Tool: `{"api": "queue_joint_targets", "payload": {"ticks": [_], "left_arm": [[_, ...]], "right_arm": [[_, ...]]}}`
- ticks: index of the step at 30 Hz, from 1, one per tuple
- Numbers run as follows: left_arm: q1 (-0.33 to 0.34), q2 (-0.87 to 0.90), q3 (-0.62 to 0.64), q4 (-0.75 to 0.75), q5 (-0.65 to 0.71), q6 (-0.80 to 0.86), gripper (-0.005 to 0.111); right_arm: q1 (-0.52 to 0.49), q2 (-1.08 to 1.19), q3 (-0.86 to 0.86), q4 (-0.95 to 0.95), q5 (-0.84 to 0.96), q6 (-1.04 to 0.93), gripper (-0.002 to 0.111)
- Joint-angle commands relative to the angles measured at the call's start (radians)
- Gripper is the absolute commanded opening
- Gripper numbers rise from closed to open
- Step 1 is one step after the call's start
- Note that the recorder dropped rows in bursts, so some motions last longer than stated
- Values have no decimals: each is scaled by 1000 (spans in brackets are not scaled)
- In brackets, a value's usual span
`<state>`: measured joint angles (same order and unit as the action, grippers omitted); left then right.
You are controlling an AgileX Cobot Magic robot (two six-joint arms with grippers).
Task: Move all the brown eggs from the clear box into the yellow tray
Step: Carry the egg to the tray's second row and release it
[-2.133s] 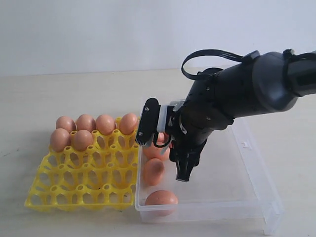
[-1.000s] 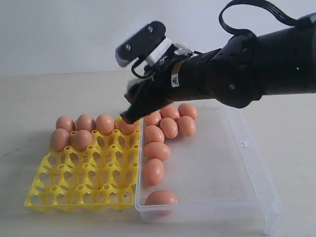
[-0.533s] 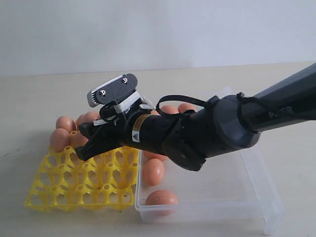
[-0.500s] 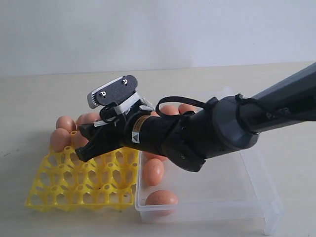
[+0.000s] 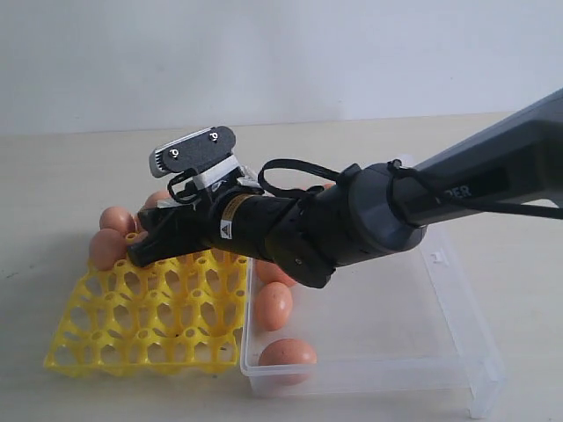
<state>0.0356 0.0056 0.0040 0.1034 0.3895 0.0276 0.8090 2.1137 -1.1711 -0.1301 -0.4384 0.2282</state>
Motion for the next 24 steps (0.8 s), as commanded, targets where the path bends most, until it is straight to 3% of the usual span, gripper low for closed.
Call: {"api": "queue_joint_targets", "payload": {"ticks": [1,8,16,24], "left_arm": [[-6,-6,-4,-2,-9,-5,0],[-6,-6,-4,-2,-9,-5,0],[-6,-6,-4,-2,-9,-5,0],[-6,-6,-4,-2,-9,-5,0]], "right_arm": [[-8,3,-8,51,30,-8,1],[-8,3,-8,51,71,28,22],[-8,3,-10,53,107,35,63],[-8,-81,-10,42,226,23,66]]}}
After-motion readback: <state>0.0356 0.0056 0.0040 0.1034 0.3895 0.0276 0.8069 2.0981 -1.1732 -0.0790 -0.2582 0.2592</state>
